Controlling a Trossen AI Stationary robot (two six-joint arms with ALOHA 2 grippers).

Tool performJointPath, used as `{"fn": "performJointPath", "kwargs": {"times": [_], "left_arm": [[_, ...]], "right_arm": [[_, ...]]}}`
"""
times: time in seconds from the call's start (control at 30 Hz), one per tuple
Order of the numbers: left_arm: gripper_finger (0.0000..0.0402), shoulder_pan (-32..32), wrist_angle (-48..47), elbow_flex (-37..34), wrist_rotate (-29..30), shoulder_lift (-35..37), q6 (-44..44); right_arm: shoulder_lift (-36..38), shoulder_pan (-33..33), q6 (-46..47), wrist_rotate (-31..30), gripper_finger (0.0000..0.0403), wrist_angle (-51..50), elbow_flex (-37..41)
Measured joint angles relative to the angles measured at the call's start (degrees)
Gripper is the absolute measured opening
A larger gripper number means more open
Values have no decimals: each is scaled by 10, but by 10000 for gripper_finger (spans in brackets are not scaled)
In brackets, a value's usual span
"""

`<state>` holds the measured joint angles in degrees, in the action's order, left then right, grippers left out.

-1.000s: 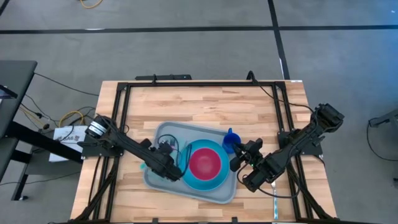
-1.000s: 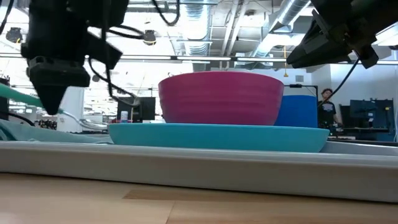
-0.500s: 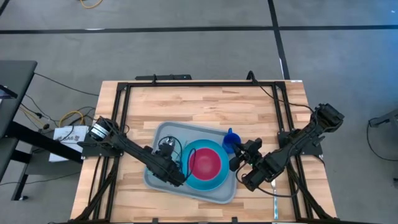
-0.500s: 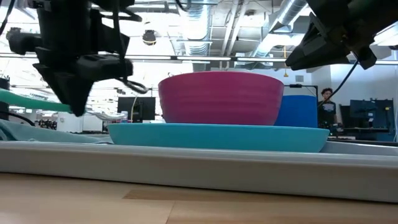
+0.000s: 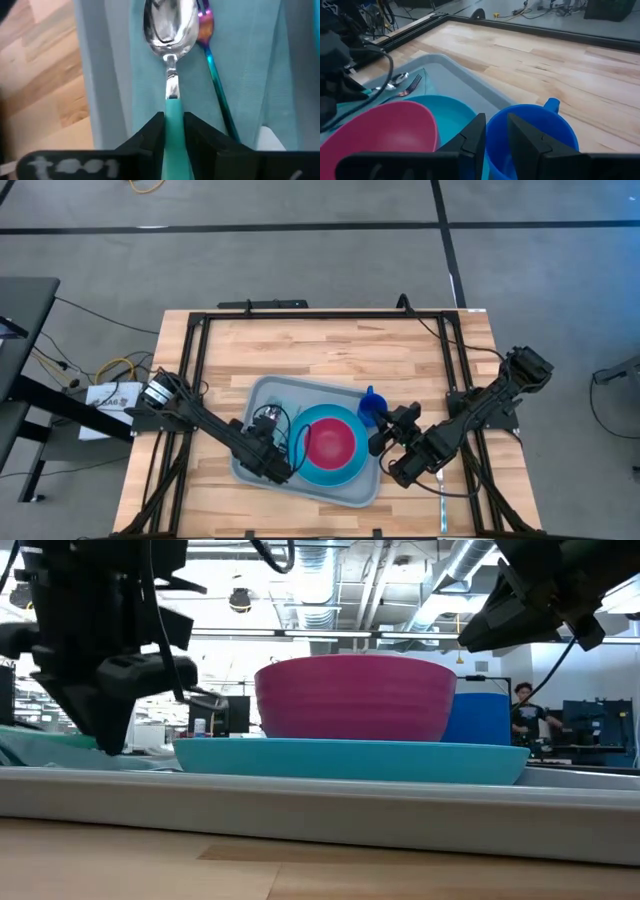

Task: Set up tray
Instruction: Adjust the green spoon on the green napkin, then put the white and blue knife on top of the green napkin to the right of the blue and purple fork

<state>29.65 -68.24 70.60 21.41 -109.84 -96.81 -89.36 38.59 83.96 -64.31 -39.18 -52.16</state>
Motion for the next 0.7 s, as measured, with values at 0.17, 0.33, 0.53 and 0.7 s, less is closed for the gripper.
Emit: {"fn": "performJointPath", "kwargs": {"times": [0.17,0.33,0.53,0.7], "left_arm": [[91,-3,20,-22,-3,0,14],[119,-3,10,-19,-27,0,17],[132,-3,-75,42,-40,0,42],[132,-3,-162,135,36,0,90]], "right_arm": [[0,-1,-1,0,71,8,0],[0,-1,-5,1,71,9,0],[0,-1,-5,1,71,8,0],[0,-1,-5,2,71,8,0]]}}
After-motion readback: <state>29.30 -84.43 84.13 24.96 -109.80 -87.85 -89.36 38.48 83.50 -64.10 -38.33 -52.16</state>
